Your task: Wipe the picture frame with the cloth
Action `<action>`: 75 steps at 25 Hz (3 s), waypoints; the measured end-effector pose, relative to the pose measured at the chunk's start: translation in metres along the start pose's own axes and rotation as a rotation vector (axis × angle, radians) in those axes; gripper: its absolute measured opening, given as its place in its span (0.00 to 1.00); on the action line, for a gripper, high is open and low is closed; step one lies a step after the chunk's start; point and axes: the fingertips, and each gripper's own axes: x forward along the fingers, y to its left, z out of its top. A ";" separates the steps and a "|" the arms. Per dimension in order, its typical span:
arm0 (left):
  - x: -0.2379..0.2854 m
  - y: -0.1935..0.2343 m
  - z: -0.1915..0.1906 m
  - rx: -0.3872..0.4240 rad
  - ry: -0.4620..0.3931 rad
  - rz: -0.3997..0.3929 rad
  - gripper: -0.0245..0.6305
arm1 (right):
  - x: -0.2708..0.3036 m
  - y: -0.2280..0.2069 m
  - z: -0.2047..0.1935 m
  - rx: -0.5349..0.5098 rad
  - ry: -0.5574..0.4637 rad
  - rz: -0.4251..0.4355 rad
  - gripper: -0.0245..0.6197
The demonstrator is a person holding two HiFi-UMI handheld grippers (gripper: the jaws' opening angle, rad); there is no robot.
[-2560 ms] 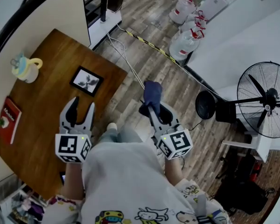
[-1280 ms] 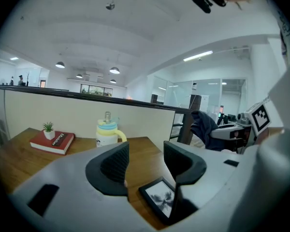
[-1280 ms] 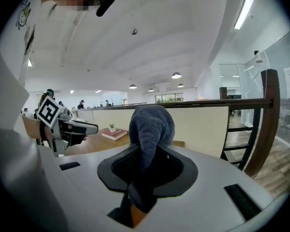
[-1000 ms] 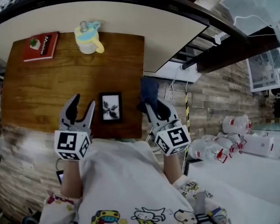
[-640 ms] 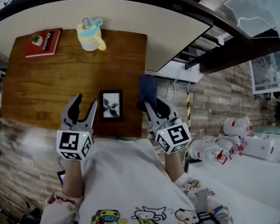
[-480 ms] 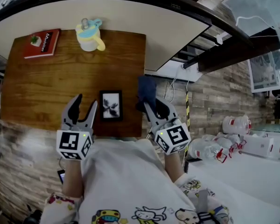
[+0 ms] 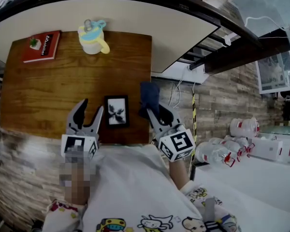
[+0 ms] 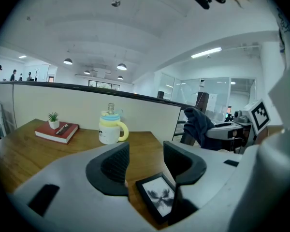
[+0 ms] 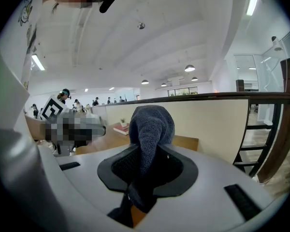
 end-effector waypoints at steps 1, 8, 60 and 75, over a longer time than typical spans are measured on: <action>0.002 0.000 -0.003 -0.001 0.009 -0.003 0.34 | 0.002 0.001 -0.002 0.003 0.005 0.002 0.15; 0.016 -0.001 -0.028 -0.017 0.078 -0.037 0.34 | 0.019 0.004 -0.016 0.018 0.039 0.022 0.15; 0.069 -0.005 -0.196 -0.121 0.454 -0.090 0.17 | 0.080 0.024 -0.103 0.048 0.210 0.121 0.15; 0.070 -0.005 -0.196 -0.162 0.454 -0.067 0.15 | 0.165 0.089 -0.135 -0.382 0.421 0.468 0.15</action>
